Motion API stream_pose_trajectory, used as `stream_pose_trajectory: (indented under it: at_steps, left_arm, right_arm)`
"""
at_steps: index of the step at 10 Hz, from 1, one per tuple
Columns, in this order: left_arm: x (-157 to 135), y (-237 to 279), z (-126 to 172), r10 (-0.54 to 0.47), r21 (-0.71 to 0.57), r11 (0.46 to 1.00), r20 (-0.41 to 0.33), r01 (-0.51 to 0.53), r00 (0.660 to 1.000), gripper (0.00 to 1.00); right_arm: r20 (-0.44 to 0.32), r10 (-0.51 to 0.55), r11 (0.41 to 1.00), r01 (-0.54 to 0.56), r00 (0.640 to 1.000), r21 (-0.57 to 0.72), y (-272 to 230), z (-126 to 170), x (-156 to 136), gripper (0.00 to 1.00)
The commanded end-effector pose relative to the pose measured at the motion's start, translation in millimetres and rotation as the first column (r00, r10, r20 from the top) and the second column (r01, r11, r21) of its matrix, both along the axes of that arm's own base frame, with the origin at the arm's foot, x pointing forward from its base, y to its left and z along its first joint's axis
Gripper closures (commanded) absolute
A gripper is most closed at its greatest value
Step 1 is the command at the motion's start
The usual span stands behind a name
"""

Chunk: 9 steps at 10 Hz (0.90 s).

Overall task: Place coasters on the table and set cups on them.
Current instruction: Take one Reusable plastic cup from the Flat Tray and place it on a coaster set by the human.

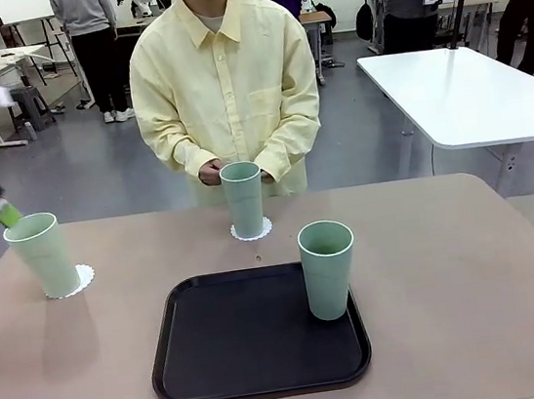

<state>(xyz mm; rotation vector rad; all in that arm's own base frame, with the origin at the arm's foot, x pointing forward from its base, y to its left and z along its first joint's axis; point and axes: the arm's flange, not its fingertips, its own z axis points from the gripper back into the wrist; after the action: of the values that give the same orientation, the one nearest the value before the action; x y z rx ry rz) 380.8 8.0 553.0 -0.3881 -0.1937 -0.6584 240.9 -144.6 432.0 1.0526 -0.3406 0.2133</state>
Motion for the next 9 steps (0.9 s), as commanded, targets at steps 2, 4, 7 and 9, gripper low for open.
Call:
stream_pose_trajectory:
  at_steps: [2, 4, 7, 9]
  left_arm:
    - [10, 85, -23, -0.136, -0.709, 0.704, -0.070, 0.046, 0.988, 0.00]
    - [12, 136, -47, -0.062, -0.798, 0.598, -0.136, -0.072, 0.989, 0.00]
    - [9, 196, -78, -0.037, -0.852, 0.491, -0.227, -0.181, 0.973, 0.00]
    - [3, 208, -94, 0.000, -0.823, 0.524, -0.257, -0.219, 0.966, 0.00]
  right_arm:
    - [0.003, 0.003, 1.000, -0.003, 1.000, 0.012, 0, 0, 1, 0.00]
    - [0.003, 0.003, 1.000, -0.003, 1.000, 0.012, 0, 0, 1, 0.00]
    - [0.003, 0.003, 1.000, -0.003, 1.000, 0.012, 0, 0, 1, 0.00]
    - [0.003, 0.003, 1.000, -0.003, 1.000, 0.012, 0, 0, 1, 0.00]
